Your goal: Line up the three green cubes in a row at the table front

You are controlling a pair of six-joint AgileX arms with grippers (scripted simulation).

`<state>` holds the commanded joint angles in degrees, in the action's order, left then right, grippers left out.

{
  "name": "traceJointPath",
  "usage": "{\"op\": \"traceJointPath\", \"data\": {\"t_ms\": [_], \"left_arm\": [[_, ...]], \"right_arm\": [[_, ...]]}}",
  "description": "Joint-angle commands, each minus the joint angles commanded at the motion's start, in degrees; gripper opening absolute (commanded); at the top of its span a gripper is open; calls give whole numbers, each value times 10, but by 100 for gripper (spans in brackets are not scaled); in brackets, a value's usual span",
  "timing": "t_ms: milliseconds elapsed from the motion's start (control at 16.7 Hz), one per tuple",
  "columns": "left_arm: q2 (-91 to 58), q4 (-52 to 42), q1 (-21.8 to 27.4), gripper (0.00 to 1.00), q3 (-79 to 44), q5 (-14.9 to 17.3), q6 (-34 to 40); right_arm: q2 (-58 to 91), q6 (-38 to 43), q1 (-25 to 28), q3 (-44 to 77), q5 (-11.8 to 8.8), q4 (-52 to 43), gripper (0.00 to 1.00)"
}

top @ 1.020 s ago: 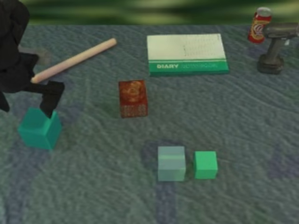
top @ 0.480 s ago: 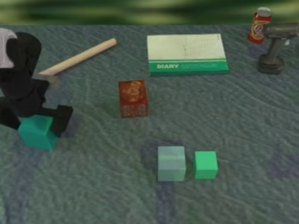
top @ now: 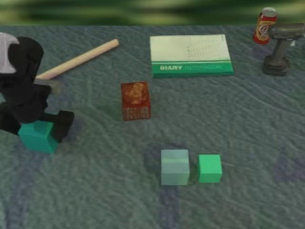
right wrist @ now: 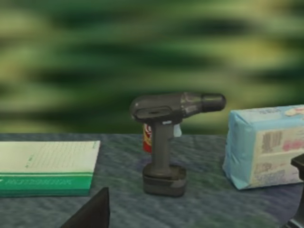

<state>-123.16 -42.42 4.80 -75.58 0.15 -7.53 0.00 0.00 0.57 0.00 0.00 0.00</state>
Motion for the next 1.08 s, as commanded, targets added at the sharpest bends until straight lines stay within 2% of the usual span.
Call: {"op": "traceJointPath", "data": {"t_ms": [600,1080], "left_arm": [[0,0,0,2,0,0,0],[0,0,0,0,0,0,0]], "right_arm": [[0,0,0,0,0,0,100],[0,0,0,0,0,0,100]]}}
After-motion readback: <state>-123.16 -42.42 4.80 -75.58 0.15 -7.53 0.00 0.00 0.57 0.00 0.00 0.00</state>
